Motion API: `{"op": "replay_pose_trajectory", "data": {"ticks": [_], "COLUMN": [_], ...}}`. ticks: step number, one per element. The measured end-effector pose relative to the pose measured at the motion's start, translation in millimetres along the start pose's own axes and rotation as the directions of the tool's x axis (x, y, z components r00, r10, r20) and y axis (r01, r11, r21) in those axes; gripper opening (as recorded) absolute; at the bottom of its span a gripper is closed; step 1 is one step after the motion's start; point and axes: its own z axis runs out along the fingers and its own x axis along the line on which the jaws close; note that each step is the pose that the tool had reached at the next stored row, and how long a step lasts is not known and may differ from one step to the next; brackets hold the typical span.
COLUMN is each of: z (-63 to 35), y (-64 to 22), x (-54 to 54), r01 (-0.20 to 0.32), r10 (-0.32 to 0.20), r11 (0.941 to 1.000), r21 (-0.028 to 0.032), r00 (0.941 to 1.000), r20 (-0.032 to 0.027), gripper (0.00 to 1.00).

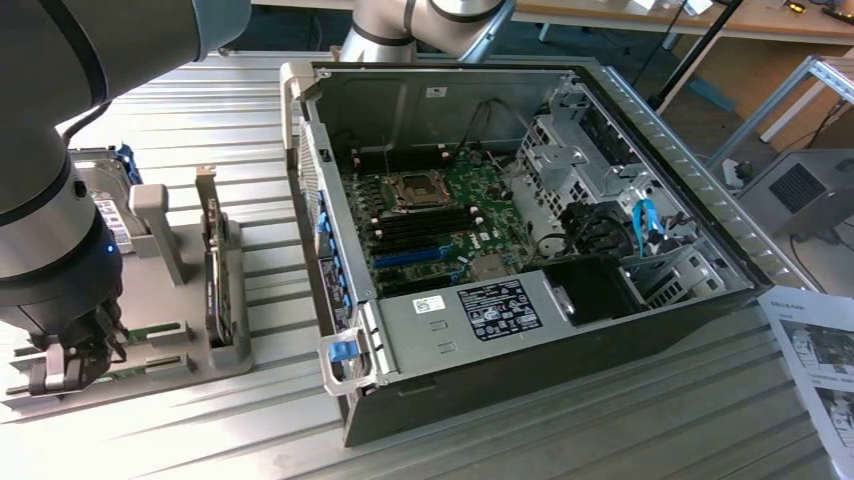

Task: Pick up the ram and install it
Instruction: 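Pick up the ram and move it above insertion slot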

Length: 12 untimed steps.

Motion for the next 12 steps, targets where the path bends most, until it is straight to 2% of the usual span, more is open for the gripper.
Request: {"op": "replay_pose_trajectory", "data": {"ticks": [12], "z": [1.2], "y": [1.6], "x": [0.2], "r01": [0.000], "r10": [0.000], "r11": [1.0000], "r21": [-0.0001], "r00": [1.0000], "r20": [-0.0001], "gripper": [0.24]}}
